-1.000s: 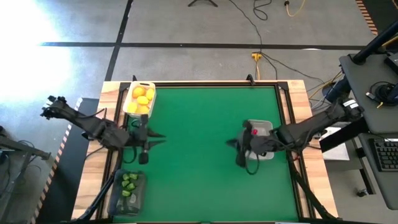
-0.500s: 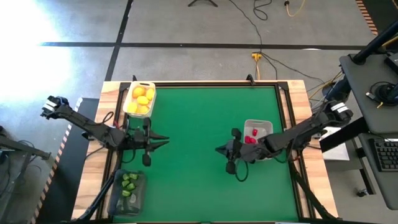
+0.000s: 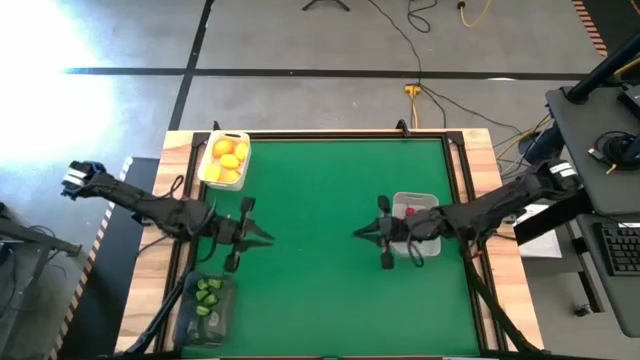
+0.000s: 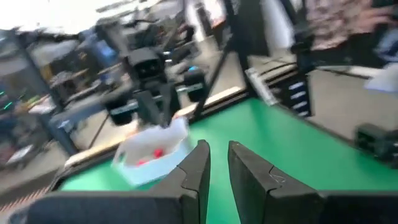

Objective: Sort produce into baskets
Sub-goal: Return to Home Position

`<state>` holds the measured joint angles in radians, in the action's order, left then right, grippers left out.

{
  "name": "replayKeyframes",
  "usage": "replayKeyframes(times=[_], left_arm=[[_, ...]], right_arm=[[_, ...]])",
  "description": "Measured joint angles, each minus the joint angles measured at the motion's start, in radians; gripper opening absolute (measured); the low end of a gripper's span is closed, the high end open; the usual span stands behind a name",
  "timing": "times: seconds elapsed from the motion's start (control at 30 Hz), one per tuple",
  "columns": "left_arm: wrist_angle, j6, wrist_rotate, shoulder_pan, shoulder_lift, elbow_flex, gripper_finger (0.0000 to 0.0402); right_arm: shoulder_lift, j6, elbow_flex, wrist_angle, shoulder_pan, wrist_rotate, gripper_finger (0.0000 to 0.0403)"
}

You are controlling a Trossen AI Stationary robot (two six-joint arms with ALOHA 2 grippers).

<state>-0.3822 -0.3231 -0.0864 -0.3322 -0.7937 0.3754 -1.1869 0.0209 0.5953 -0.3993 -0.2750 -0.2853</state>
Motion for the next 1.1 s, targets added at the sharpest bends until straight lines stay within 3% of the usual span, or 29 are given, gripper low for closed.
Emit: replayKeyframes(times=[0.07, 0.2, 0.27, 0.43, 0.6, 0.7, 0.83, 0.9, 1.03, 1.1], left_arm=[[-0.009, 0.019, 0.018, 0.059, 0.003, -0.013, 0.0042], [-0.048, 0.067, 0.182, 0.238, 0.006, -0.054, 0.0042], [-0.065, 0.098, 0.249, 0.337, 0.004, -0.076, 0.0042], [-0.079, 0.123, 0.256, 0.46, 0.066, -0.138, 0.0042], [-0.076, 0.154, 0.153, 0.44, 0.221, -0.266, 0.0042], [-0.093, 0.195, 0.06, 0.399, 0.305, -0.359, 0.0042], [0.095, 0.251, -0.082, 0.299, 0.352, -0.339, 0.0042], [0.1, 0.24, -0.14, 0.244, 0.353, -0.334, 0.0042], [0.115, 0.218, -0.146, 0.203, 0.405, -0.329, 0.0042], [0.149, 0.222, -0.066, 0.223, 0.453, -0.35, 0.0042]], right_arm=[[0.053, -0.004, -0.087, -0.033, 0.053, 0.063, 0.0013], [0.17, -0.009, -0.223, -0.085, 0.16, 0.183, 0.0013], [0.245, 0.005, -0.277, -0.088, 0.183, 0.18, 0.0013], [0.481, 0.051, -0.422, -0.095, 0.188, 0.154, 0.0013], [0.692, 0.055, -0.569, -0.091, 0.186, 0.154, 0.0013], [0.781, 0.084, -0.581, 0.013, 0.177, 0.151, 0.0013], [0.814, 0.123, -0.582, 0.006, 0.13, 0.144, 0.0013], [0.826, 0.129, -0.582, 0.007, 0.106, 0.137, 0.0013], [0.9, 0.082, -0.582, 0.091, 0.093, 0.186, 0.0013], [0.965, 0.076, -0.575, 0.173, 0.108, 0.258, 0.0013]])
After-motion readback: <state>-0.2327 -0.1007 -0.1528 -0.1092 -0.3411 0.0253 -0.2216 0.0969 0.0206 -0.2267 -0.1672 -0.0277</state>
